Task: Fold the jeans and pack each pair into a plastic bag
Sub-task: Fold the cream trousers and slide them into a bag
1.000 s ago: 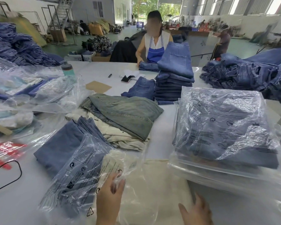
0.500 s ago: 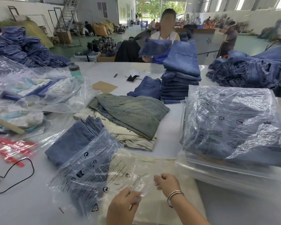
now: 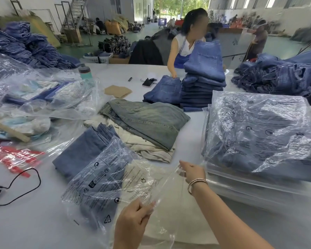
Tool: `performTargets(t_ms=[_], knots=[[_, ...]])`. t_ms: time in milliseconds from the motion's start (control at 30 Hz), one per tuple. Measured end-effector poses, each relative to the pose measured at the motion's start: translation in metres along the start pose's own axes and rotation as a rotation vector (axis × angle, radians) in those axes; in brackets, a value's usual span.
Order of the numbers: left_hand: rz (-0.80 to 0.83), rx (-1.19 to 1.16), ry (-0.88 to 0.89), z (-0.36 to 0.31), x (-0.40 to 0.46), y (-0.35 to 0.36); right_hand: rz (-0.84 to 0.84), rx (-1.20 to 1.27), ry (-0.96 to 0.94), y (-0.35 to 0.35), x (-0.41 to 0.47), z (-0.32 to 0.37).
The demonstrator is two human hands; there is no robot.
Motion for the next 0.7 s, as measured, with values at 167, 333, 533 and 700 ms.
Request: performTargets(t_ms=[167,333,533,700], knots=[[-0.118,-0.342,-0.579,0.016,0.002,0.008,0.117,-0.133,-0.067,-0.011,-0.015,-0.023],[-0.191,-0.605,-0.837,0.026,0.013,0.012,-0.162,-0.66,-0.04,-0.092,-0.015,-0.09],[-0.189,-0.548,-0.809,0.018,0.03,0.021,-0.058,-0.272,0.275,-0.106,-0.023,-0.109],[-0.245,-0.487,-0.808,0.008,0.037,0.017,0.188,-0.425,-0.027,-0.077,-0.044,-0.081]])
Point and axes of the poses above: each hand's wrist, its own x-axis towards the middle knuckle, its own y-axis out of the palm, z = x × y, the point moved 2 cm from there along x, towards the middle knuckle
